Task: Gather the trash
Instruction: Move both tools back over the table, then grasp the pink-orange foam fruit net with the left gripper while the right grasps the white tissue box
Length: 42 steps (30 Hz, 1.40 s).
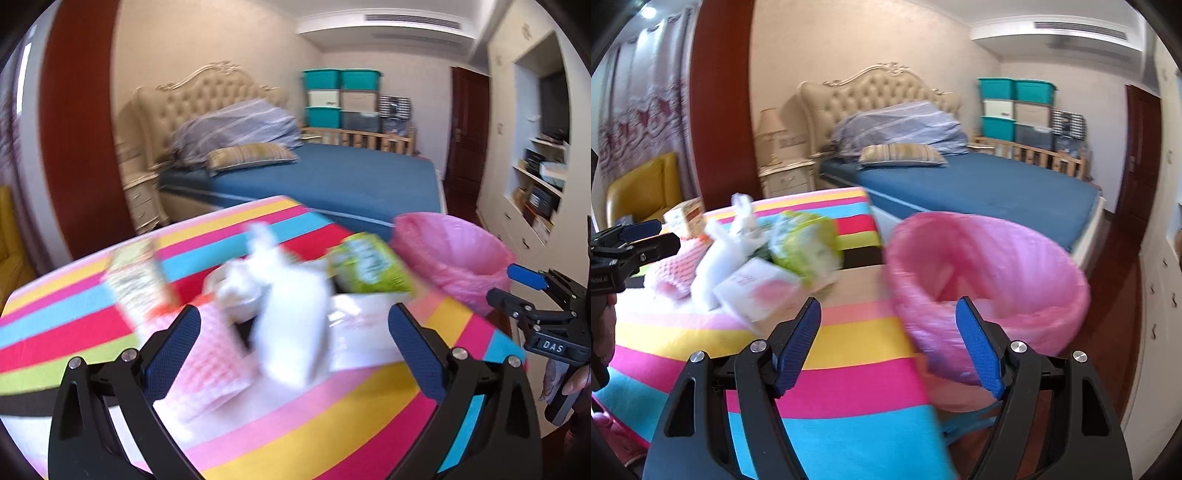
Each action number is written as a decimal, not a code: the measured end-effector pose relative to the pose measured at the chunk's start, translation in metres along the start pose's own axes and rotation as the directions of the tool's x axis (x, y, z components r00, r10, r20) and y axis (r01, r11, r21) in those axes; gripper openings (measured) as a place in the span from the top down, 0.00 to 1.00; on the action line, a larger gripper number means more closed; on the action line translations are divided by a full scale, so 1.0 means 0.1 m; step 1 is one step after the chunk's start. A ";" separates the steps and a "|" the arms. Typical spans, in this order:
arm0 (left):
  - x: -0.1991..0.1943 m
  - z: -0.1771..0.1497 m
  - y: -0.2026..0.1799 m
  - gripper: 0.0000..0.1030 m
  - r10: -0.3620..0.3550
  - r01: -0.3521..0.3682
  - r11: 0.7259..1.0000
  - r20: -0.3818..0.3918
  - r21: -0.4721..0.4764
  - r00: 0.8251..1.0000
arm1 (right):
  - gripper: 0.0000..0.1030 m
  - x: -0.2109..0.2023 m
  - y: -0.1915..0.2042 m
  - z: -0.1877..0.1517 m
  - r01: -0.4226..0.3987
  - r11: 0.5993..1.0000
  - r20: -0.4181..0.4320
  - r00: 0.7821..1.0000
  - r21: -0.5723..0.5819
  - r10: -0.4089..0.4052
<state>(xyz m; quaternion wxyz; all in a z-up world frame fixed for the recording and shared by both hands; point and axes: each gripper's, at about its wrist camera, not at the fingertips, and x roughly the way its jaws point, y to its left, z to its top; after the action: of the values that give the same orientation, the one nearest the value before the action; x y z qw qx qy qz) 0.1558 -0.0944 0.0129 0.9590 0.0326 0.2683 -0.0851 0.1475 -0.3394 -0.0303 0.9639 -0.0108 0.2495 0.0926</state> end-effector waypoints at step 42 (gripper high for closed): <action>-0.32 -0.41 1.01 0.05 0.137 -0.142 0.973 -0.038 -0.179 0.990 | 0.41 0.30 1.29 0.12 -0.218 0.932 -0.167 0.970 -0.288 0.175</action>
<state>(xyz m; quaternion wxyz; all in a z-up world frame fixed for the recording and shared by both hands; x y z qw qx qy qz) 0.1256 0.0141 -0.0040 0.9582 -0.0352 0.2839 0.0077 0.1555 -0.2066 -0.0315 0.9168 -0.1405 0.2984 0.2252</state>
